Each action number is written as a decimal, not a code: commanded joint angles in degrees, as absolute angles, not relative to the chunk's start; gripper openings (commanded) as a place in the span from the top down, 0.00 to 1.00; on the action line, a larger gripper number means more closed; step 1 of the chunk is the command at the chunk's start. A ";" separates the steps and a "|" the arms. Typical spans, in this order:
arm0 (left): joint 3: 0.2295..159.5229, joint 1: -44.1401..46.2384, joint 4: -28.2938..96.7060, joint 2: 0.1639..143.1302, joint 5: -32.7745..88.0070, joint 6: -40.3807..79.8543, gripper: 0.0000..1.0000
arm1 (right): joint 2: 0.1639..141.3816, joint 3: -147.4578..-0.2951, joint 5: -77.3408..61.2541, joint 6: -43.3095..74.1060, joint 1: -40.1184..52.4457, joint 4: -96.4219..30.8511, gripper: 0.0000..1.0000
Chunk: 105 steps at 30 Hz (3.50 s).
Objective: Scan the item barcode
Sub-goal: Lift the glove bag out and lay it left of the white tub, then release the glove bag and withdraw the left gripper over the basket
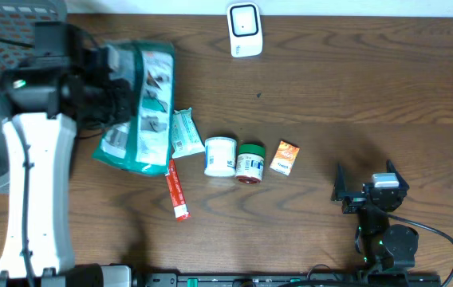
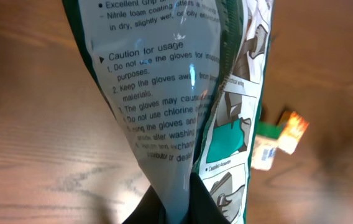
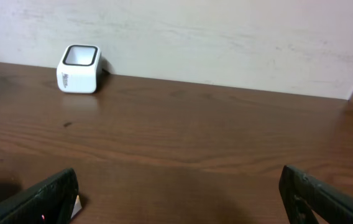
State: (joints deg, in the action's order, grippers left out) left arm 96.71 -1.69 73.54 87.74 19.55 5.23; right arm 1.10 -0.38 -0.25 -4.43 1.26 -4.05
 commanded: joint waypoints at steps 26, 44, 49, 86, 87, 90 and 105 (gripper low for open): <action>63.96 -0.03 45.32 90.26 12.78 4.32 0.93 | 1.04 -0.32 -0.12 -4.78 0.47 -4.29 0.01; 63.96 -0.01 44.23 90.26 12.78 4.32 0.92 | 1.04 -0.32 -0.12 -4.78 0.47 -4.29 0.01; 63.96 -0.03 44.18 90.26 12.75 4.32 0.84 | 1.04 -0.32 -0.12 -4.78 0.47 -4.29 0.01; 89.08 -23.66 43.16 78.61 9.87 12.38 0.25 | 1.04 -0.32 -0.12 -4.78 0.47 -4.29 0.01; 89.08 -24.53 43.38 78.61 9.85 12.38 0.24 | 1.04 -0.32 -0.12 -4.78 0.47 -4.29 0.01; 89.06 -25.10 43.66 78.61 9.80 12.36 0.08 | 1.04 -0.32 -0.12 -4.78 0.47 -4.29 0.01; 89.06 -25.10 43.66 78.61 9.80 12.36 0.08 | 1.04 -0.32 -0.12 -4.78 0.47 -4.29 0.01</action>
State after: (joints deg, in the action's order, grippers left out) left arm 88.53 -24.97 43.51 78.70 10.11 12.03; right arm 1.10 -0.38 -0.25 -4.43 1.26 -4.05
